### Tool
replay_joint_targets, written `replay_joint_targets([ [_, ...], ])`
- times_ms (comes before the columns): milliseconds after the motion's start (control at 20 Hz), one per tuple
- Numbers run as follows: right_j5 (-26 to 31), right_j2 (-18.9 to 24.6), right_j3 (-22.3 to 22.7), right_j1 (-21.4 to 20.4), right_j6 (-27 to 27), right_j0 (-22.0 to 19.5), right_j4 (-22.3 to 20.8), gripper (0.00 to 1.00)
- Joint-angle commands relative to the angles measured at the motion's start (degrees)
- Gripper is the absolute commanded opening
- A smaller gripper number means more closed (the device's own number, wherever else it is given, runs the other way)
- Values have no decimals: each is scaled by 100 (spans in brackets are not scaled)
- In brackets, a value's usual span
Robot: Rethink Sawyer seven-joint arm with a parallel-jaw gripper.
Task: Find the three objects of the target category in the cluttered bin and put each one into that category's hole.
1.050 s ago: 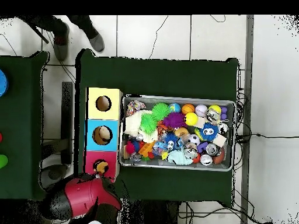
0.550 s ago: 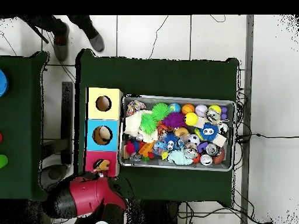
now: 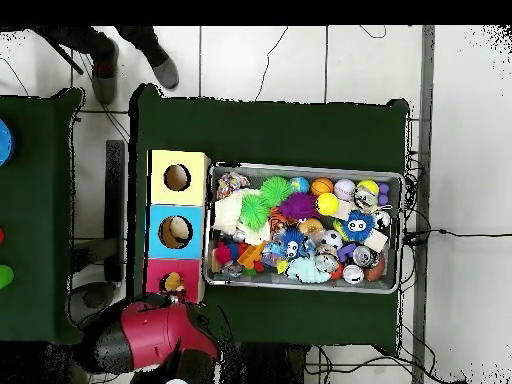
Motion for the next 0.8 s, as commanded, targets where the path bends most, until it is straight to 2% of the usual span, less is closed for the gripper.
replay_joint_targets([
  [50,26,338,177,2,854,-192,115,100],
  [500,-82,449,233,-3,792,-317,104,100],
  [650,-241,442,116,248,908,-260,119,100],
  [800,-577,453,-50,679,1029,-247,138,100],
])
